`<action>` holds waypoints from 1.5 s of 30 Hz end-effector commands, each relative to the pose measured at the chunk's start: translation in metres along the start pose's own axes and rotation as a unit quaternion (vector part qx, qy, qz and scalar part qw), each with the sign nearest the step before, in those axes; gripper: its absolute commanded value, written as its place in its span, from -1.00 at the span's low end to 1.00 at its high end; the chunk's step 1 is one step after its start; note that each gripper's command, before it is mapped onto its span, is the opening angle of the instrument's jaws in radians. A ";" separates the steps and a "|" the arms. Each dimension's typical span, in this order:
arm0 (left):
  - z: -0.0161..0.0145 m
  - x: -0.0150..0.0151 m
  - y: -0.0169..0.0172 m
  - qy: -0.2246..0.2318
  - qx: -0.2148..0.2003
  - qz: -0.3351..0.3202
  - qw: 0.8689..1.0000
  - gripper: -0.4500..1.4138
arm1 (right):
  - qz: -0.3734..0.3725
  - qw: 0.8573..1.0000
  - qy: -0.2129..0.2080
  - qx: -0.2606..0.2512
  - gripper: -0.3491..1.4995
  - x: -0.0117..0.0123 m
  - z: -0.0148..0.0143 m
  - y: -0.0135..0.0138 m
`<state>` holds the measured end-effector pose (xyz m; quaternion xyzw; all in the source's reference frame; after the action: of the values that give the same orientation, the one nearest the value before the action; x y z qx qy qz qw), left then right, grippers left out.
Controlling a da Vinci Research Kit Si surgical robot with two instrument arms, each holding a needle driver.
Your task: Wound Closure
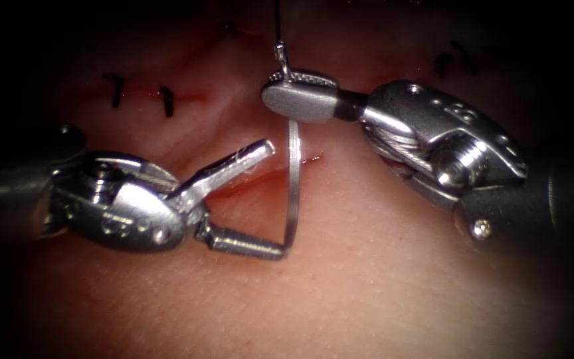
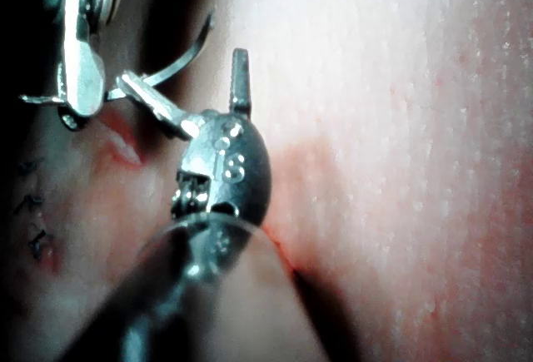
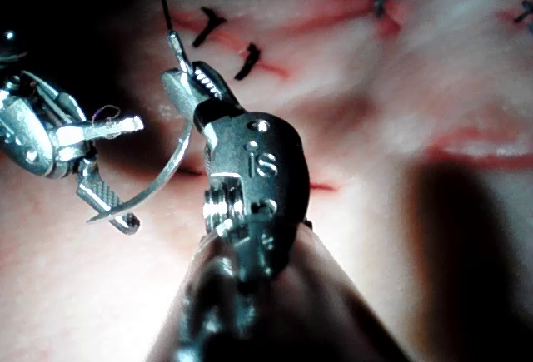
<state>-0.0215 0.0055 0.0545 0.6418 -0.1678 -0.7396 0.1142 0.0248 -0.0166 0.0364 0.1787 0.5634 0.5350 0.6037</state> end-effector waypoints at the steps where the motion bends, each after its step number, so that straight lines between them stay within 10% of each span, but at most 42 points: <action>1: 0.0006 -0.0005 -0.0001 -0.001 0.001 0.001 1.000 0.35 | 0.000 1.000 0.001 0.002 -1.00 -0.0003 0.0011 -0.0001; 12: 0.0016 0.0005 0.0001 0.008 0.001 0.038 0.999 0.01 | 0.003 1.000 0.006 -0.001 -1.00 -0.0004 0.0011 -0.0002; 14: 0.0016 0.0006 0.0000 0.008 0.001 0.040 0.999 -0.20 | 0.006 1.000 0.006 -0.001 -1.00 -0.0004 0.0011 -0.0002; 15: 0.0016 0.0005 -0.0001 0.008 0.001 0.045 0.999 -0.83 | 0.006 1.000 0.006 -0.001 -1.00 -0.0004 0.0011 -0.0003; 17: 0.0016 0.0005 -0.0002 0.010 0.001 0.045 0.999 -1.00 | 0.006 1.000 0.006 -0.001 -1.00 -0.0004 0.0011 -0.0003; 32: 0.0011 -0.0012 -0.0011 -0.007 0.000 0.051 0.999 -1.00 | 0.006 1.000 0.000 0.010 -1.00 -0.0006 0.0009 -0.0005; 34: 0.0010 -0.0011 -0.0011 -0.009 -0.002 0.054 0.998 -1.00 | 0.006 1.000 0.001 0.010 -0.73 -0.0006 0.0009 -0.0005; 37: 0.0005 -0.0006 -0.0007 -0.041 -0.013 0.083 0.996 -1.00 | 0.006 1.000 -0.015 0.008 0.53 -0.0006 0.0009 -0.0005; 45: 0.0002 0.0004 -0.0001 -0.085 -0.030 0.120 0.989 -1.00 | 0.001 0.998 -0.057 0.019 0.69 -0.0015 0.0007 -0.0008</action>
<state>-0.0212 0.0050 0.0536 0.5442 -0.2312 -0.7794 0.2072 0.0251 -0.0180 0.0362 0.2200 0.5367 0.5144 0.6316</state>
